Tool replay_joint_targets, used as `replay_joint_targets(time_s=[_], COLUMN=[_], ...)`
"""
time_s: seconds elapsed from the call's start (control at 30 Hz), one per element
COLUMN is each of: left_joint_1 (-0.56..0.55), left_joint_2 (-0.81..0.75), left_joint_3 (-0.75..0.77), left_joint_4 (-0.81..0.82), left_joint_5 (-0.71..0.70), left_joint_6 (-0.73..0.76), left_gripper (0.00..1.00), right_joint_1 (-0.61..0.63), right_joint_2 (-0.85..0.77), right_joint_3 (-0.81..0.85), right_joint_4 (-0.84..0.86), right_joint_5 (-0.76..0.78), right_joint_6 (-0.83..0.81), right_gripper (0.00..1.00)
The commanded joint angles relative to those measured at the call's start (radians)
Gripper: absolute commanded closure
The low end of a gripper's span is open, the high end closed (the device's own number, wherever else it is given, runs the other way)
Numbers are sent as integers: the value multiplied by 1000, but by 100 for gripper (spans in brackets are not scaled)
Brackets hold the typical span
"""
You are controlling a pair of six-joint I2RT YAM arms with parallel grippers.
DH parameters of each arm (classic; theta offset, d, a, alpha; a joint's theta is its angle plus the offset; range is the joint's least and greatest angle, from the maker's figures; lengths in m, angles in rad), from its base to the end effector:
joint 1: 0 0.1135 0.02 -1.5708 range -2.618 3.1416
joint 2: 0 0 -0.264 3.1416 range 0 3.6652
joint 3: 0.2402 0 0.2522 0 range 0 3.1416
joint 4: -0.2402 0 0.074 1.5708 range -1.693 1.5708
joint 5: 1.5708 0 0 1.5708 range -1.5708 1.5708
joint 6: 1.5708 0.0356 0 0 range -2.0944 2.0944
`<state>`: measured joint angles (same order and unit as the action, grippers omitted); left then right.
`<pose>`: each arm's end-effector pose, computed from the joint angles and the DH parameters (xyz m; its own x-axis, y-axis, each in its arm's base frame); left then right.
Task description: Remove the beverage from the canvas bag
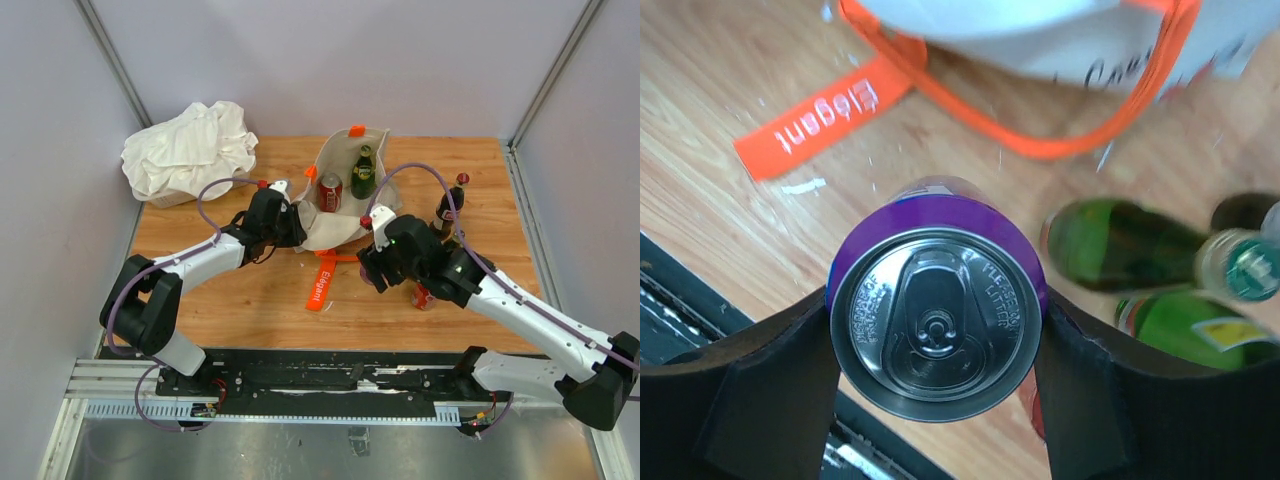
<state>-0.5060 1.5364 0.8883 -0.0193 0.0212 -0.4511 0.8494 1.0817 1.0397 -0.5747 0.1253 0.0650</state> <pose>0.2870 -0.1599 0.2095 -0.7048 -0.1077 -0.7011 0.2132 0.9105 -0.3542 0.1568 0.1716 0.3330 -0.4252 -0.3858 -0.8188 -0.6514 0.7585 -0.0191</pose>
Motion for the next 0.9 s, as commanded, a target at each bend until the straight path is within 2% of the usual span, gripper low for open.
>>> replay_joint_targets(time_s=[0.0, 0.23, 0.53, 0.57, 0.6, 0.67, 0.7, 0.73, 0.8, 0.87], left_joint_1=[4, 4, 4, 4, 4, 4, 4, 4, 4, 4], left_joint_2=[3, -1, 17, 18, 20, 23, 25, 26, 30, 32], left_joint_3=[-15, -22, -13, -12, -12, -11, -11, -9, -9, -7], left_joint_4=[-65, -67, -66, -66, -65, -67, -67, -67, -67, -68], left_joint_5=[5, 5, 8, 7, 7, 6, 6, 5, 5, 6], left_joint_6=[12, 4, 2, 1, 1, 0, 1, 2, 1, 0], left_gripper=[68, 68, 68, 68, 68, 68, 68, 68, 68, 68], right_joint_1=[8, 2, -62, -63, -63, -63, -63, -64, -64, -64], right_joint_2=[-33, 23, 72, 72, 72, 73, 74, 76, 78, 75], right_joint_3=[-103, -200, -286, -294, -302, -316, -317, -316, -306, -287], right_joint_4=[53, 70, 101, 102, 102, 102, 101, 99, 89, 78], right_joint_5=[83, 149, 137, 138, 137, 129, 125, 122, 119, 119], right_joint_6=[115, 164, 226, 232, 237, 238, 239, 238, 233, 218], right_gripper=[99, 99, 98, 94, 84, 61, 44, 34, 22, 3])
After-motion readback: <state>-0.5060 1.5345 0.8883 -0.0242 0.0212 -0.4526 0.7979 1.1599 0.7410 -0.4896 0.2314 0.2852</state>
